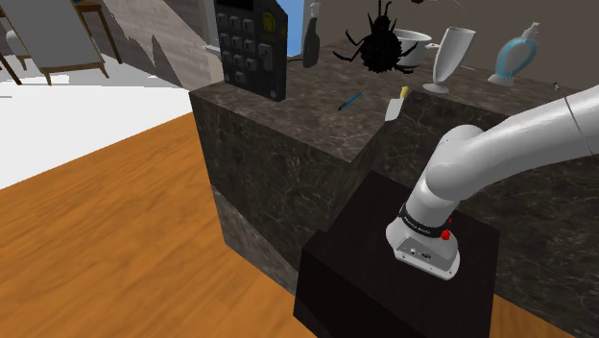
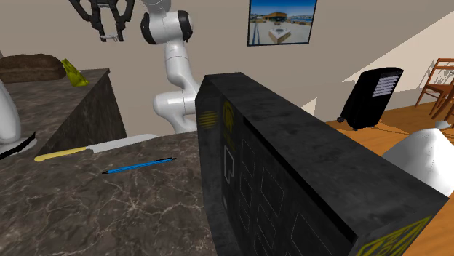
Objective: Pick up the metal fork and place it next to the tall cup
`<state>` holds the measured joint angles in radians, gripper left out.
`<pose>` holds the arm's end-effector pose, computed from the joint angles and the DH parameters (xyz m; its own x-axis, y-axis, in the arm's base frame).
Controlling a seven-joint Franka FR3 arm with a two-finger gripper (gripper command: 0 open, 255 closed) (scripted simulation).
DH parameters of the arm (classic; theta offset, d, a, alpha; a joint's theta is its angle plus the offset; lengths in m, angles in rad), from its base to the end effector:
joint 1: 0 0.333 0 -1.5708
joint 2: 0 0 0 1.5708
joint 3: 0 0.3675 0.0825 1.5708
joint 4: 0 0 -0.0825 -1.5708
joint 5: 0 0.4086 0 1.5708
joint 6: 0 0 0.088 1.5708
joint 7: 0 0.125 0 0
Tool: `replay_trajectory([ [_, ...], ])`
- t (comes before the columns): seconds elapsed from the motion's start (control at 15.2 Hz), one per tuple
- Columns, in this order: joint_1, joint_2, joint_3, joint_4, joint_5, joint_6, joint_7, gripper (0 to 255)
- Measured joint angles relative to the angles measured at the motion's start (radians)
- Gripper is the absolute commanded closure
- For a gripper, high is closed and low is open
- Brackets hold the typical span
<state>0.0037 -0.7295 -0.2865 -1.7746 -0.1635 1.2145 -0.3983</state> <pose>0.2155 -0.1658 0.8134 0.9839 0.1032 0.1458 0.1026 -0.9947 0.0115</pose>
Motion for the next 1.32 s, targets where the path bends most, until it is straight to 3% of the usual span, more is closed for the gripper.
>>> replay_trajectory([
  [0.73,-0.006,-0.032,-0.220,0.098,-0.145,-0.074,-0.265,255],
  [0.99,0.006,-0.026,-0.319,0.149,-0.202,-0.083,-0.373,255],
  [1.32,0.057,0.030,-0.464,0.284,-0.253,-0.107,-0.512,255],
])
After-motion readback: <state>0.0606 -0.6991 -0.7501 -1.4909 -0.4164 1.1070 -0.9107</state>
